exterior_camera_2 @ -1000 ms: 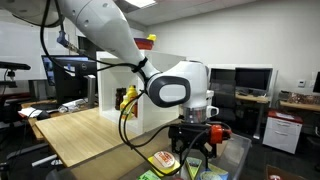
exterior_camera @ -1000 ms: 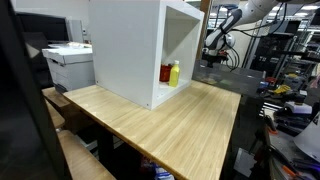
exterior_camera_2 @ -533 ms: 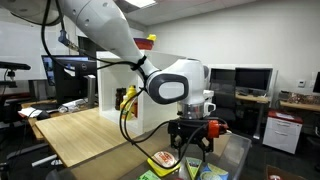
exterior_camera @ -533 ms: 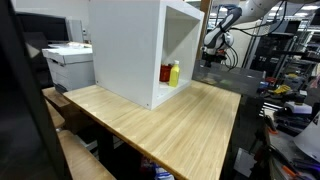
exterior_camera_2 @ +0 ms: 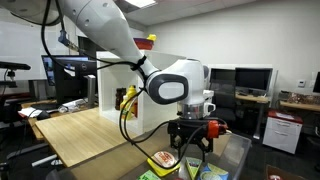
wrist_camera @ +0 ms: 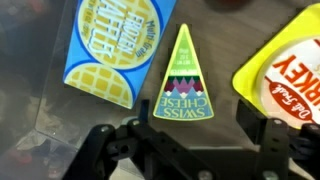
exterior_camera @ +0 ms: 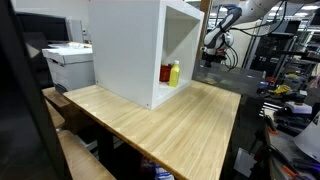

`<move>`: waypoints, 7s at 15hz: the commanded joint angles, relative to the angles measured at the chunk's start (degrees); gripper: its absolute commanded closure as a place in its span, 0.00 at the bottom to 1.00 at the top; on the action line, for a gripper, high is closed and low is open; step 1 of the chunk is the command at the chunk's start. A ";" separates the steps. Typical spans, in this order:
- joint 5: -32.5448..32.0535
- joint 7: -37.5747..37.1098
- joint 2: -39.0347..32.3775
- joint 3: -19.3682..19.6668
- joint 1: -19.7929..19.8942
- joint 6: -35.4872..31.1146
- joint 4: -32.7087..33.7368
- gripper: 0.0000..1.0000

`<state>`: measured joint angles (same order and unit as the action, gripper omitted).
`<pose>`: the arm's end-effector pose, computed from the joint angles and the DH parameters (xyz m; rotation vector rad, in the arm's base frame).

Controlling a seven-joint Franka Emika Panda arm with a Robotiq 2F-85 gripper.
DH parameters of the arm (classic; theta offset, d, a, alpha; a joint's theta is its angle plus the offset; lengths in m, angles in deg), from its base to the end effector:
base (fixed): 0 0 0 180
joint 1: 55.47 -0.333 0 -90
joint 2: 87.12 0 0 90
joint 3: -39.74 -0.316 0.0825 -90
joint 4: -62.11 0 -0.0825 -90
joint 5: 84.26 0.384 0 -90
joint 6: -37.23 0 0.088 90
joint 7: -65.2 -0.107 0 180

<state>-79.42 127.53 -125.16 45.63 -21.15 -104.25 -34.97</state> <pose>0.5310 -0.4387 0.2226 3.0002 0.5279 0.1035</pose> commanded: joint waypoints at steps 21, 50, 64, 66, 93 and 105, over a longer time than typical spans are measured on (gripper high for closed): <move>-0.17 -0.93 -0.81 1.13 0.56 -0.36 -0.96 0.14; -0.28 -1.26 -0.64 1.47 0.43 0.23 -0.66 0.78; -0.81 -1.24 1.73 1.81 -0.12 2.42 -1.39 0.78; -1.02 -1.45 2.12 2.04 -0.30 2.93 -1.42 0.78; -3.64 -1.35 11.27 5.78 -3.81 13.02 -1.85 0.78; -4.52 -0.93 15.47 7.58 -5.38 19.51 -0.73 0.78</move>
<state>-82.18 127.46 -112.36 52.46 -25.59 -87.21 -34.96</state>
